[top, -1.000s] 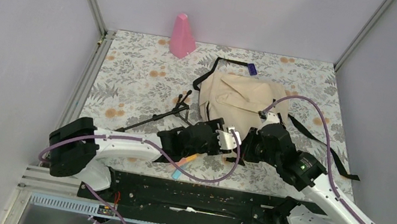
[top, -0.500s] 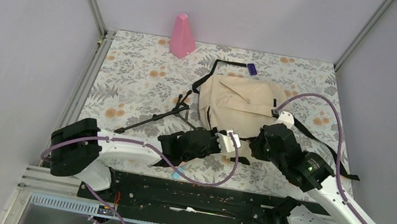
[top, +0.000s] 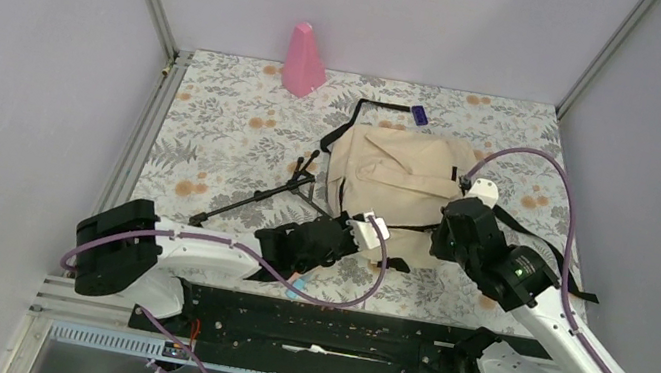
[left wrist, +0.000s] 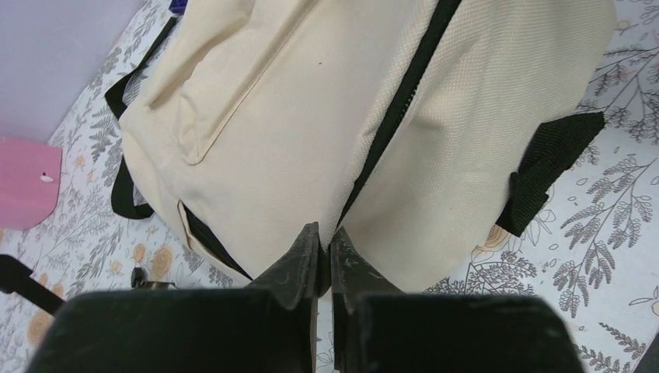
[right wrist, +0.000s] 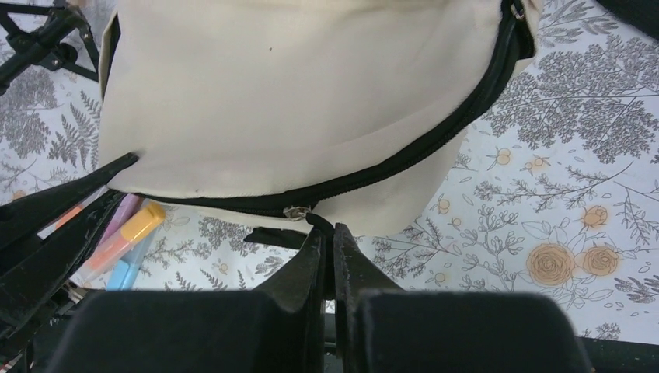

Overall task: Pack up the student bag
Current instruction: Zip the student bag at the center of the board.

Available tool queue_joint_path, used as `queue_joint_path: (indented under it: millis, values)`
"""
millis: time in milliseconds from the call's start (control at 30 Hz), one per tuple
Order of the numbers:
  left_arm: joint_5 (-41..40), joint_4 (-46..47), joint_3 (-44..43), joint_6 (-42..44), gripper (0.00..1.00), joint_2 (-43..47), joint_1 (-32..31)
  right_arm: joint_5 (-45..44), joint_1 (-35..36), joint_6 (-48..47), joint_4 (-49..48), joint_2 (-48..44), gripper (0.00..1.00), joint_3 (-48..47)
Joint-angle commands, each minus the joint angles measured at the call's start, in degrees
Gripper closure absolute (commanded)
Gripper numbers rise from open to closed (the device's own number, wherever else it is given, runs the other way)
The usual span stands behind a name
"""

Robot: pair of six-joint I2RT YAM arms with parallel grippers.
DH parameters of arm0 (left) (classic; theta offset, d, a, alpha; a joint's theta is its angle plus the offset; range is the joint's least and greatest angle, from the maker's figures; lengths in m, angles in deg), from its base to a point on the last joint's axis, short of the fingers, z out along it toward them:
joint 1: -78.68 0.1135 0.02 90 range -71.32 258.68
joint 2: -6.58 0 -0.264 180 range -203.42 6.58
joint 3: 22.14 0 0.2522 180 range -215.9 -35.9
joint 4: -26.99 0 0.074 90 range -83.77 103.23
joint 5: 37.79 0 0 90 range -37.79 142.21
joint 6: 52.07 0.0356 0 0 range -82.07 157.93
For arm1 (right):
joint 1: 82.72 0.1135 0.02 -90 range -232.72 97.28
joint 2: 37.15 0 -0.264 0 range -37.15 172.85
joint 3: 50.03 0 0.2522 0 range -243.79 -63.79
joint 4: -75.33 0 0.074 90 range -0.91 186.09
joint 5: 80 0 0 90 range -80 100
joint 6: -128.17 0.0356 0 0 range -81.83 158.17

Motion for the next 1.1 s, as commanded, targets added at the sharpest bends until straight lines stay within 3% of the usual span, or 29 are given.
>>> queue_joint_path:
  millis: [0,400,600,833,867,900,1000,1067]
  values:
    - [-10.49,-4.16,2.72,-1.92,1.0,1.87,1.11,-5.06,-4.06,-2.53,-2.06,-1.52,1.0,-1.4]
    - [-19.52,-8.45,5.83,-7.41,1.0,6.52,1.11,7.09,-19.18,-6.17,-6.19,-1.76,1.0,5.25]
    - [-20.31,-10.4,6.79,-8.2,1.0,8.87,1.13,11.69,-26.0,-7.82,-6.23,-1.76,1.0,6.43]
    - [-14.03,-13.36,4.42,-7.11,1.0,11.27,1.11,20.05,-26.41,-8.54,-5.19,-4.53,1.0,4.79]
    - [-11.77,-13.76,3.48,-6.87,0.98,11.69,1.09,22.53,-26.36,-8.65,-5.29,-4.54,1.0,4.77]
    - [-10.06,-14.33,2.38,-6.81,0.88,12.08,1.1,25.12,-26.42,-9.14,-5.54,-4.31,1.0,4.85]
    - [-3.55,-16.45,-2.05,-7.25,0.46,12.74,1.02,29.43,-26.37,-9.19,-5.91,-3.3,1.0,5.43]
    - [4.19,-17.82,-6.0,-8.09,0.29,12.89,0.98,30.44,-26.42,-9.19,-6.35,-3.04,1.0,6.07]
